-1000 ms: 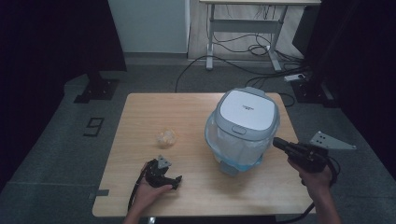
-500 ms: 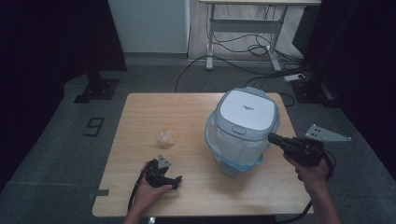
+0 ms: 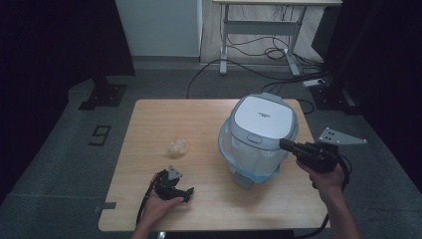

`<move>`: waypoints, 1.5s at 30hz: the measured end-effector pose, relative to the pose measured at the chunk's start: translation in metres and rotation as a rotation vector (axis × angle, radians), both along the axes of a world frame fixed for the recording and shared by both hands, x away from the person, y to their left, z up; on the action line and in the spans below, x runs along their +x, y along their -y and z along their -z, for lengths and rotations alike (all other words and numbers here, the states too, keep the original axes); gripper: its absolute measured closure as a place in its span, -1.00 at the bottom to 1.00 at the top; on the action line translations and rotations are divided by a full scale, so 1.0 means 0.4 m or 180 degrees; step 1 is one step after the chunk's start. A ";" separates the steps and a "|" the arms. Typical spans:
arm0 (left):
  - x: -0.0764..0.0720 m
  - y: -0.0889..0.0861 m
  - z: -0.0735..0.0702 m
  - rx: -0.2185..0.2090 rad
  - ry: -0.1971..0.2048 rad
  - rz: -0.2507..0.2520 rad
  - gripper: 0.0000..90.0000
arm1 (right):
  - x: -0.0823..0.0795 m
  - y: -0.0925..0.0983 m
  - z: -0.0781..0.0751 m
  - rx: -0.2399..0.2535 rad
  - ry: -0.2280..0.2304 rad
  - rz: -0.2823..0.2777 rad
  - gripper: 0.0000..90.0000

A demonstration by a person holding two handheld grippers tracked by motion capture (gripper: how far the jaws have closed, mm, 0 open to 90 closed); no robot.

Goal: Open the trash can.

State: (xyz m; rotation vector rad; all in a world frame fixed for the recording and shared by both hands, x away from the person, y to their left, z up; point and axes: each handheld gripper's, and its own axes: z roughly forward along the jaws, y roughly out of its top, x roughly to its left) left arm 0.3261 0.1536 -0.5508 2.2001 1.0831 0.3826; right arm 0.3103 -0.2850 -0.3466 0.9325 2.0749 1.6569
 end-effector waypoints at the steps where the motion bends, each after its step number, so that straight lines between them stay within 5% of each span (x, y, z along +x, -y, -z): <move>1: 0.000 0.000 0.000 0.0000 -0.0001 0.0000 -0.92 | 0.002 -0.003 -0.001 0.0001 -0.0001 -0.0004 0.99; 45: -0.001 0.000 0.000 -0.0005 0.0004 0.0005 -0.91 | 0.081 -0.154 -0.010 -0.0154 -0.0123 -0.0212 0.96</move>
